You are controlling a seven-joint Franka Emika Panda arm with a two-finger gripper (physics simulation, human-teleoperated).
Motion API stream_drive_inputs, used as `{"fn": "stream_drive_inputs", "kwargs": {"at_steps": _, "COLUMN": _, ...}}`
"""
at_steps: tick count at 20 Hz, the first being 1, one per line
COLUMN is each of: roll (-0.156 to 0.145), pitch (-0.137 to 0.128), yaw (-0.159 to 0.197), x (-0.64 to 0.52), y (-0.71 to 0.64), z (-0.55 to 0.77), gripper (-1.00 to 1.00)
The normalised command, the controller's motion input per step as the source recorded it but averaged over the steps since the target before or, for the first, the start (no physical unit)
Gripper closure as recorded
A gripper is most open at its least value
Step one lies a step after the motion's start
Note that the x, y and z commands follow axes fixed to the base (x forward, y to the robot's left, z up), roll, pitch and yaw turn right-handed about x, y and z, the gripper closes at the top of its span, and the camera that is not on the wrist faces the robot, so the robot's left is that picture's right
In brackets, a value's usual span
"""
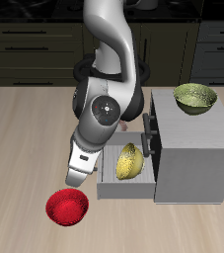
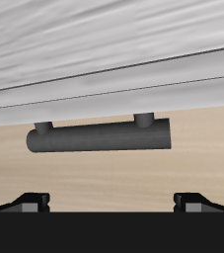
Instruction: Place the yellow bowl in the bottom drawer of the white cabinet and close the drawer
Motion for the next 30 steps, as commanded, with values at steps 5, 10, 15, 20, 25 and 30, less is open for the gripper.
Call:
{"fn": "stream_drive_inputs", "kwargs": {"at_steps": 5, "roll": -0.02, "pitch": 0.015, "yaw": 0.011, "x": -0.02, "y": -0.05, "z": -0.33, "gripper": -1.0}}
{"fn": "stream_drive_inputs", "kwargs": {"at_steps": 10, "roll": -0.004, "pitch": -0.043, "yaw": 0.006, "x": 0.0, "y": 0.05, "z": -0.15, "gripper": -1.0}}
{"fn": "stream_drive_inputs", "kwargs": {"at_steps": 15, "roll": -0.008, "pitch": -0.11, "yaw": 0.003, "x": 0.09, "y": 0.02, "z": -0.04, "gripper": -1.0}}
{"fn": "stream_drive_inputs", "kwargs": {"at_steps": 20, "roll": -0.012, "pitch": -0.105, "yaw": -0.009, "x": 0.06, "y": -0.02, "z": -0.04, "gripper": -1.0}}
{"fn": "stream_drive_inputs", "kwargs": {"at_steps": 25, "roll": 0.001, "pitch": -0.132, "yaw": 0.006, "x": 0.09, "y": 0.02, "z": -0.01, "gripper": -1.0}}
{"fn": "stream_drive_inputs", "kwargs": {"at_steps": 30, "roll": 0.057, "pitch": -0.122, "yaw": -0.052, "x": 0.11, "y": 0.25, "z": -0.06, "gripper": -1.0}}
